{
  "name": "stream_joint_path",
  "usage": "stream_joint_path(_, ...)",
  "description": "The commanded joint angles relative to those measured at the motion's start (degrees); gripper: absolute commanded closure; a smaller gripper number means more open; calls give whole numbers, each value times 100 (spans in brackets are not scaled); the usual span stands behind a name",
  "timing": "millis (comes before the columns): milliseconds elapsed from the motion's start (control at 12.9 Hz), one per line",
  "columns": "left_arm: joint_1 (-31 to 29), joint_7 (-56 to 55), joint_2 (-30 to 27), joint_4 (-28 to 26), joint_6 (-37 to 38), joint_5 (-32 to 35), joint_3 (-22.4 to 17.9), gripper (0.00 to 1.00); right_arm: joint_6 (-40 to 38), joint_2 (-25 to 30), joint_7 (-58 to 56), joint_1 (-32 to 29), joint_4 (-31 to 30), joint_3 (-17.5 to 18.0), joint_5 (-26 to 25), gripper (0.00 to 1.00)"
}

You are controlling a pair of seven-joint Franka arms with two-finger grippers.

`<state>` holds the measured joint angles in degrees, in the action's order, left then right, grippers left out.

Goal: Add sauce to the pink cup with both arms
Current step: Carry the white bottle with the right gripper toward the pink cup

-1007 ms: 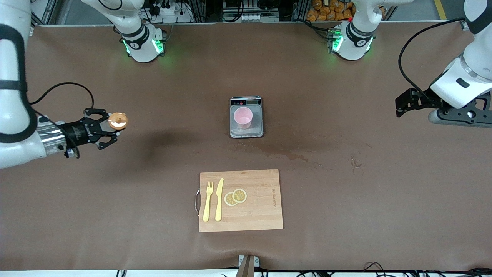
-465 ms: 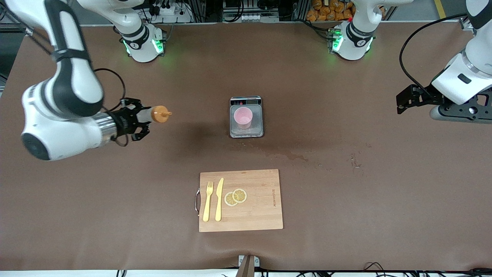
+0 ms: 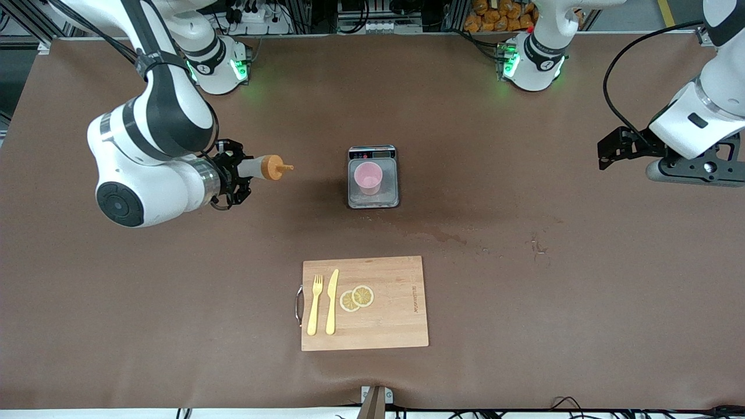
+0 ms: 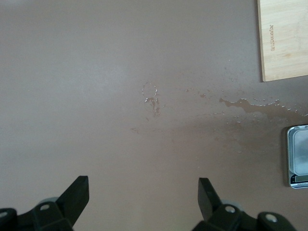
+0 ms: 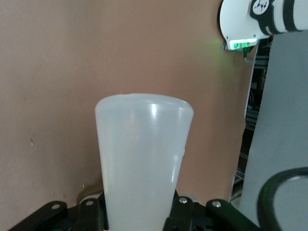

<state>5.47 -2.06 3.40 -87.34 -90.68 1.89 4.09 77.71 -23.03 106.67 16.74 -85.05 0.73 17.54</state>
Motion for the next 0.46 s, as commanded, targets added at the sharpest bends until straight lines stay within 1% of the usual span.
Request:
stream_joint_path(0, -28, 74, -112, -3, 103, 57, -22, 0, -107, -165, 791, 592, 286, -55, -635, 61)
stream_joint_path(387, -63, 92, -112, -11, 112, 57, -22, 0, -221, -263, 1240, 883, 375, -55, -874, 61)
